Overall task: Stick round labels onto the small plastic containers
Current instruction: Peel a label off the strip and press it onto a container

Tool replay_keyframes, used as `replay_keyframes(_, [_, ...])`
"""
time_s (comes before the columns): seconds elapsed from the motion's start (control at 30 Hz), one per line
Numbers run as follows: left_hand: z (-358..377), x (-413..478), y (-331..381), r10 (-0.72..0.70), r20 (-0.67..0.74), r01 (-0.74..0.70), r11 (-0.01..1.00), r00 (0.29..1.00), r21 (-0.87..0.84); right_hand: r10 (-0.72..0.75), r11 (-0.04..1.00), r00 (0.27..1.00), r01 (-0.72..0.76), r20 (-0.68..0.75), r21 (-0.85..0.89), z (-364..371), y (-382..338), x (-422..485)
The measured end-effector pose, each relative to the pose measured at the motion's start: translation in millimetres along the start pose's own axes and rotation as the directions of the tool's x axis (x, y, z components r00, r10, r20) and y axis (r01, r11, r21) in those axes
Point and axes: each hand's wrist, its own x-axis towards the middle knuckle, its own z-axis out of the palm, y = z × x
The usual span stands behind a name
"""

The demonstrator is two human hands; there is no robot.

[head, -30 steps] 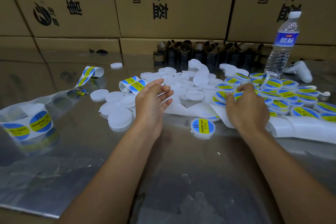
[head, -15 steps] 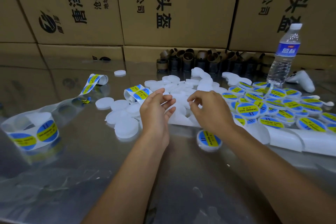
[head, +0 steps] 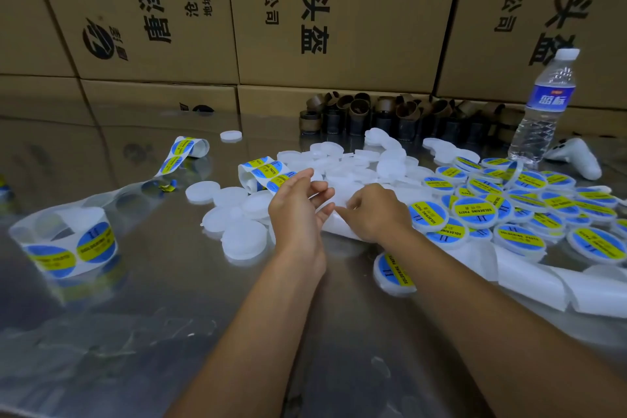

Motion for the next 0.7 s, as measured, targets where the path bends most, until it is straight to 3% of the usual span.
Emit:
replay_keyframes(0.17, [-1.2,2.1,0.0,0.033,-0.039,-0.032,0.999,0.999,0.003,0.01,0.942,0.996,0.021,-0.092,0.335,-11.9,-0.8,-3.3])
replay_keyframes(0.37, [-2.8,5.4,-0.9,0.081,-0.115,-0.082,0.997,0.99,-0.002,0.026,0.721,0.947,0.204,-0.32,0.662,-30.5,-4.6,-21.4])
replay_keyframes(0.5, [0.2,3.1,-1.2,0.082,-0.033,-0.084,0.996,0.996,-0.038,-0.03,0.583,0.966,0.227,-0.259,0.78,-26.1,-8.0,-38.1])
replay_keyframes(0.7, [3.6,-3.3,-0.4,0.06,0.117,-0.048,0.994,0.991,-0.099,-0.091,0.555,0.982,0.189,-0.167,0.81,-17.0,-16.6,-47.5])
